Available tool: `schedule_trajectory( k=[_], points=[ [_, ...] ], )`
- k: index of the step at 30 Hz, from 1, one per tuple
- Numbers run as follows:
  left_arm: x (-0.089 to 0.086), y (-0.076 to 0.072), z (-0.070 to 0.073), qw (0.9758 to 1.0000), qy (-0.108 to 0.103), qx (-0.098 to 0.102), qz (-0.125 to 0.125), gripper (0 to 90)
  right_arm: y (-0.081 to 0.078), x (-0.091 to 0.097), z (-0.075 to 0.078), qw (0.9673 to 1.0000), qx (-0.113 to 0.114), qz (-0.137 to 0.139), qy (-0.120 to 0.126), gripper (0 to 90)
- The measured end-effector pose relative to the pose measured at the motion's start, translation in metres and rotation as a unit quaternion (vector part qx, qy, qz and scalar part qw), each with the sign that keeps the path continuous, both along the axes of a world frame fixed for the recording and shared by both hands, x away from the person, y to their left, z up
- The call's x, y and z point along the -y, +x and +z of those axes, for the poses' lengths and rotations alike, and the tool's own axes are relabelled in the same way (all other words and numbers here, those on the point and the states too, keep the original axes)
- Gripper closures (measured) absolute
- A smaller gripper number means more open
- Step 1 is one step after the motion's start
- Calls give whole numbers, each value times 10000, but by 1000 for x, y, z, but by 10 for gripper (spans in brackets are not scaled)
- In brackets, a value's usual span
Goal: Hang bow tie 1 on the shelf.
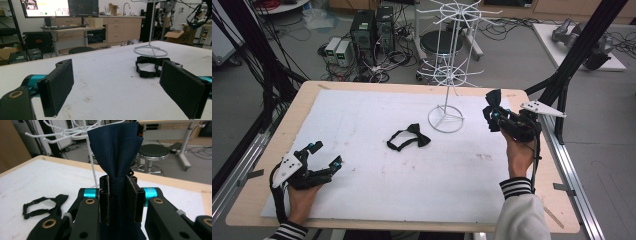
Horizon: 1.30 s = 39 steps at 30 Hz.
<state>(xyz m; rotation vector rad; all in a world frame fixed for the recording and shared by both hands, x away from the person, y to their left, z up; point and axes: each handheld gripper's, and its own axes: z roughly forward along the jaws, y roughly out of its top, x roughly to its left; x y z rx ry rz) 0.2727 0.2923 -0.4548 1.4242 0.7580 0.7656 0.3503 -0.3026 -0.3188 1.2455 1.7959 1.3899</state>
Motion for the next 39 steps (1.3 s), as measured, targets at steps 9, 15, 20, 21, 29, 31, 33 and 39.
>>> schedule_trajectory(
  k=[9, 15, 20, 21, 29, 31, 33, 39],
  points=[
    [0, 0, 0, 10000, -4, -10, -2, 126, 17, -3, 16, 9997, 161, -204, 13, 750],
    [0, 0, 0, 10000, -4, 0, -6, 126, 27, -7, 24, 9993, 289, -216, 52, 750],
    [0, 0, 0, 10000, -3, 6, -4, 126, 33, -13, 30, 9993, 317, -222, 4, 750],
    [0, 0, 0, 10000, -1, 8, -4, 126, 34, -14, 31, 9992, 332, -220, 8, 750],
    [0, 0, 0, 10000, 10, 13, -2, 126, 41, -25, 34, 9989, 384, -259, -41, 750],
    [0, 0, 0, 10000, 10, 13, -1, 126, 42, -27, 35, 9989, 407, -248, -14, 750],
    [0, 0, 0, 10000, 4, 10, -2, 126, 43, -29, 37, 9989, 420, -225, -18, 750],
    [0, 0, 0, 10000, 10, 13, -2, 126, 43, -36, 41, 9990, 432, -143, 3, 750]
  ],
)
